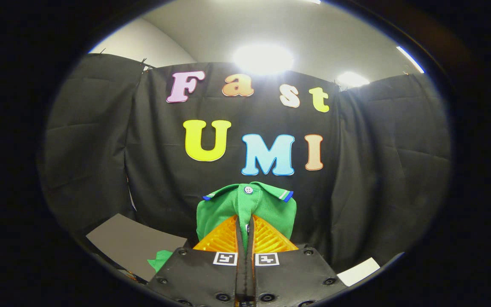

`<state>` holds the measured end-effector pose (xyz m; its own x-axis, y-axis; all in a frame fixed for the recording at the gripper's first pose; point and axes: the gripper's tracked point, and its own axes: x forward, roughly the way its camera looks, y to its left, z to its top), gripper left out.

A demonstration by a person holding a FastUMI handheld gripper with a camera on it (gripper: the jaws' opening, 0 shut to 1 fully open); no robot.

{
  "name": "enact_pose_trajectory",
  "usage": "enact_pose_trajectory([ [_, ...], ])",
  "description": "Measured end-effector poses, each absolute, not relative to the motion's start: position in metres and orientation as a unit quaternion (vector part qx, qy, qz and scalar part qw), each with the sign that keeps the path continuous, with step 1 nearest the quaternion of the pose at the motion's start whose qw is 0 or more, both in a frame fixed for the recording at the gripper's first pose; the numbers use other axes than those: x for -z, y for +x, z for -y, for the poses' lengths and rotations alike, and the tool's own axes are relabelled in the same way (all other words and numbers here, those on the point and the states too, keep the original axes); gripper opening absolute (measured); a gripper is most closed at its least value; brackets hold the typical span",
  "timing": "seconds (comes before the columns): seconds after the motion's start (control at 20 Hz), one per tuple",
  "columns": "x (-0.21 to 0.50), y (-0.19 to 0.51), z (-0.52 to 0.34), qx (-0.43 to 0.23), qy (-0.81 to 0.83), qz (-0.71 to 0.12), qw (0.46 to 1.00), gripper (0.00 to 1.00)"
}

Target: Put the clothes into the washing machine and then close the washing machine lid.

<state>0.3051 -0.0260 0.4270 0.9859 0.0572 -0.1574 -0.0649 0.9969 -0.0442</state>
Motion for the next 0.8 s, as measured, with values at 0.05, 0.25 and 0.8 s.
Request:
enact_pose_trajectory([
  [0.05,-0.422,0.307,0.032,-0.031,-0.021,-0.080,0.996,0.01],
  [0.25,-0.396,0.316,0.050,-0.038,-0.018,-0.091,0.995,0.01],
  [0.8,-0.328,0.350,0.110,-0.033,0.021,-0.094,0.995,0.01],
])
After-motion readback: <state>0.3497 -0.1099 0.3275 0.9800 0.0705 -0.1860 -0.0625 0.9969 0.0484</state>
